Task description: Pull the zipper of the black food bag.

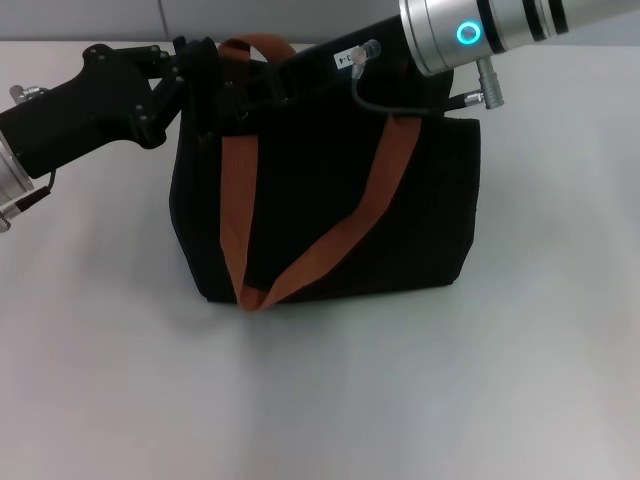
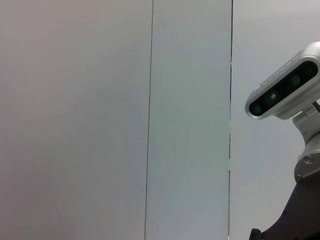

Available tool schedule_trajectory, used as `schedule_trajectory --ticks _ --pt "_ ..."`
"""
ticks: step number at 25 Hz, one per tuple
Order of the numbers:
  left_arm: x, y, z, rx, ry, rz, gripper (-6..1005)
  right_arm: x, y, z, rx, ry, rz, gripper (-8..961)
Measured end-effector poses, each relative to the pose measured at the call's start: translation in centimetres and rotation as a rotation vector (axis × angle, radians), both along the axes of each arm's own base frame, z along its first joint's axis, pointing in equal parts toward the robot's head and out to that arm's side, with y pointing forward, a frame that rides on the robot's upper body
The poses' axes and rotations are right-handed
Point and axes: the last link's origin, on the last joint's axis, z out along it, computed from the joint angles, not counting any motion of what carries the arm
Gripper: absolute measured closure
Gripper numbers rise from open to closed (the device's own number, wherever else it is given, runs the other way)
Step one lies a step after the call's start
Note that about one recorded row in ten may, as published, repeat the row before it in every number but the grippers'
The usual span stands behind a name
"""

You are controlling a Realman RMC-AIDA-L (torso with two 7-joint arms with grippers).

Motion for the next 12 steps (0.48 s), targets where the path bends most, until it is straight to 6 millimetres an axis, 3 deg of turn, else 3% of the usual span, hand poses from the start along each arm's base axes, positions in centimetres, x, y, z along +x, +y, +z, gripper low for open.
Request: schedule_trajectory --ticks 12 --pt "-0.16 -0.13 0.02 0.0 0.0 0.004 945 -0.26 0.08 0.28 0.01 -0.003 0.016 864"
